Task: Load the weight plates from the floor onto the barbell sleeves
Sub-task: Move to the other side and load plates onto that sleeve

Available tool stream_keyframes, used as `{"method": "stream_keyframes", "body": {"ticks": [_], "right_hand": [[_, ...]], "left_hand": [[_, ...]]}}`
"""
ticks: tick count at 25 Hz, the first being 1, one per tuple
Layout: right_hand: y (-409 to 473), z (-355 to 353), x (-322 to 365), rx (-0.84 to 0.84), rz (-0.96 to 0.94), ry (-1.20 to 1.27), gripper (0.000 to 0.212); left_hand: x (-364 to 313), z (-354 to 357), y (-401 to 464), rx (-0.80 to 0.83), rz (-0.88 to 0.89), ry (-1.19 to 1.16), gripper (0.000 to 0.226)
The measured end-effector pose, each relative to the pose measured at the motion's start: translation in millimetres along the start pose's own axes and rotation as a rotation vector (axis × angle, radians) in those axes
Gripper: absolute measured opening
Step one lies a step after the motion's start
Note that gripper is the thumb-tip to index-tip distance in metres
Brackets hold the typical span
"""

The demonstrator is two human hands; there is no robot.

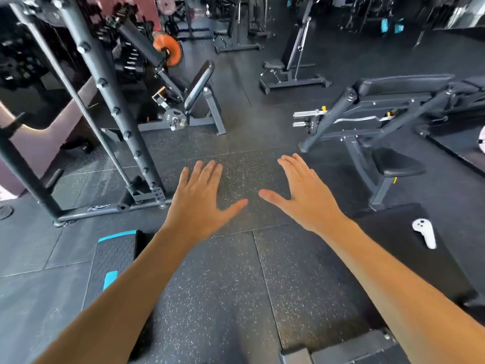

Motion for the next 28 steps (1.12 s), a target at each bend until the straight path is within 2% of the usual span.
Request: {"method": "stream_keyframes", "body": {"ticks": [9,14,19,28], "right_hand": [[168,45,-32,0.047,-0.077,0.059,0.098],[304,88,-47,0.066,-0.066,0.061,0.101],[449,102,-44,0.077,-0.069,0.101,0.102],[635,137,-66,0.053,-0.120,0.112,0.103]], "left_hand": [[65,32,151,-0.038,-0.060,0.003,0.108],[130,61,269,-0.025,-0.084,0.012,0.111],[200,52,387,-0.036,-0.104,0.044,0.110],[270,66,560,-0.019,-0.133,0.036,0.108]]}}
Point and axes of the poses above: each hand's wrist, its own y-axis towards the middle knuckle, its own z-axis out of the palm, x = y × z, the point moved 5 cm from there along y, towards the middle knuckle, and after that the axes turned 11 degrees about -y, right-handed, at the moved point
